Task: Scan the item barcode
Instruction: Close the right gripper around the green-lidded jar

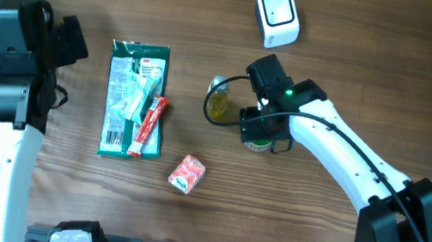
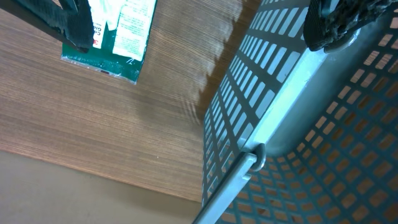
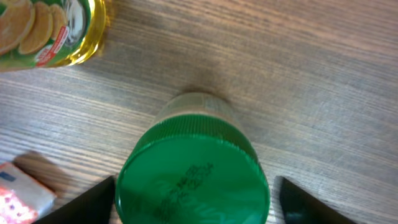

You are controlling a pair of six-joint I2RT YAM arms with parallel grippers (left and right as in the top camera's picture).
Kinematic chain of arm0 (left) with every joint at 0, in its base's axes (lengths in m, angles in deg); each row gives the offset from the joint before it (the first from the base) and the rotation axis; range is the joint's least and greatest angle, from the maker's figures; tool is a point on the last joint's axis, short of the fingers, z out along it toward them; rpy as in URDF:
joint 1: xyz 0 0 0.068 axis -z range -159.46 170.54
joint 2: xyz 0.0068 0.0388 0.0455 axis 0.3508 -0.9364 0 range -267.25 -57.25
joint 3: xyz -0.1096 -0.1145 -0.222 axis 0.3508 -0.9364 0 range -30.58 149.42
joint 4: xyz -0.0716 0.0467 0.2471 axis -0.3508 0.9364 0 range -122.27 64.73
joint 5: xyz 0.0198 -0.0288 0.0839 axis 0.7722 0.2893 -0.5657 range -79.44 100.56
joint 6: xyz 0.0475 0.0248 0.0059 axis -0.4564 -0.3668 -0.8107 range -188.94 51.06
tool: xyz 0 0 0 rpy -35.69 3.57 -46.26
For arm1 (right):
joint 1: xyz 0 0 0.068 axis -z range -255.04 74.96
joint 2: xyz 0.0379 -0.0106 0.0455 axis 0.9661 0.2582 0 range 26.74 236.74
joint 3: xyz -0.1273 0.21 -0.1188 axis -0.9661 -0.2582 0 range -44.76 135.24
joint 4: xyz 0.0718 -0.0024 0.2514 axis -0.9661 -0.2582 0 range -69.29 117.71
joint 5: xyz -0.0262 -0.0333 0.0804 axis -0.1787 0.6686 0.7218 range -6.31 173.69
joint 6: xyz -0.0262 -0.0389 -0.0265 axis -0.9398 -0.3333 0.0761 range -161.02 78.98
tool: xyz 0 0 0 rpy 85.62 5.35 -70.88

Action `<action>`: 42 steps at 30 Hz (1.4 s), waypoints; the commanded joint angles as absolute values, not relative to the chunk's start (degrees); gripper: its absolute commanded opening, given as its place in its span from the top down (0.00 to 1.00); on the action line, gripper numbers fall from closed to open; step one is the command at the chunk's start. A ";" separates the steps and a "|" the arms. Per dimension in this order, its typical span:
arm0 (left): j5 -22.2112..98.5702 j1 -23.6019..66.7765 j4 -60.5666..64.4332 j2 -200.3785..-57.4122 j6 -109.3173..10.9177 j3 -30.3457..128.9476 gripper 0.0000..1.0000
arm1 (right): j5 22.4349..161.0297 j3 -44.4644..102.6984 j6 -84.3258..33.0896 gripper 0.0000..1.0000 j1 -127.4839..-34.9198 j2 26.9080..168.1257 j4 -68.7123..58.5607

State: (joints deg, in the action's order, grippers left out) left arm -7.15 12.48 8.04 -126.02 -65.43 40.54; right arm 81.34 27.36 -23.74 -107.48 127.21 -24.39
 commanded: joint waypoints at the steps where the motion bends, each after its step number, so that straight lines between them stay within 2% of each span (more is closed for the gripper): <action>1: -6.87 12.16 7.91 -126.04 -65.54 40.75 0.00 | 78.61 26.99 -16.55 0.00 -107.64 128.17 -23.03; 3: -6.87 12.16 7.91 -126.04 -65.54 40.75 0.00 | 79.09 26.94 -4.92 0.00 -107.66 128.17 -23.34; 4: -6.87 12.16 7.91 -126.04 -65.54 40.75 0.00 | 79.77 26.94 -2.91 0.00 -107.73 128.19 -23.29; 6: -6.87 12.16 7.91 -126.04 -65.54 40.75 0.00 | 80.73 26.94 -2.87 0.02 -107.70 128.28 -23.86; 9: -6.87 12.16 7.91 -126.04 -65.54 40.75 0.00 | 80.75 26.94 -2.84 0.16 -107.70 128.43 -26.75; 12: -6.87 12.16 7.91 -126.04 -65.54 40.75 0.00 | 82.39 26.94 -1.16 0.20 -107.70 128.46 -27.60; 13: -6.87 12.16 7.91 -126.04 -65.54 40.75 0.00 | 83.61 26.94 -1.16 0.20 -107.70 128.46 -27.32; 14: -6.87 12.16 7.91 -126.04 -65.54 40.75 0.00 | 84.55 26.94 -1.07 0.12 -107.70 128.46 -26.94; 15: -6.87 12.16 7.91 -126.04 -65.54 40.75 0.00 | 85.56 26.94 0.24 0.00 -107.70 128.46 -26.75; 22: -6.87 12.16 7.91 -126.04 -65.54 40.75 0.00 | 84.60 26.94 5.20 0.01 -107.70 128.56 -24.50; 28: -6.87 12.16 7.91 -126.04 -65.54 40.75 0.00 | 80.27 26.79 10.07 0.09 -107.70 128.56 -24.41; 30: -6.87 12.16 7.91 -126.04 -65.54 40.75 0.00 | 80.29 26.79 10.21 0.15 -107.73 128.56 -24.43; 42: -6.87 12.16 7.91 -126.04 -65.54 40.75 0.00 | 80.27 23.05 10.40 0.15 -107.68 128.56 -22.20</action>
State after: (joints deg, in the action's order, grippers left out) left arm -7.15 12.48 8.04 -126.02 -65.43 40.54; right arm 81.69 23.88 9.33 -107.48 127.45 -22.51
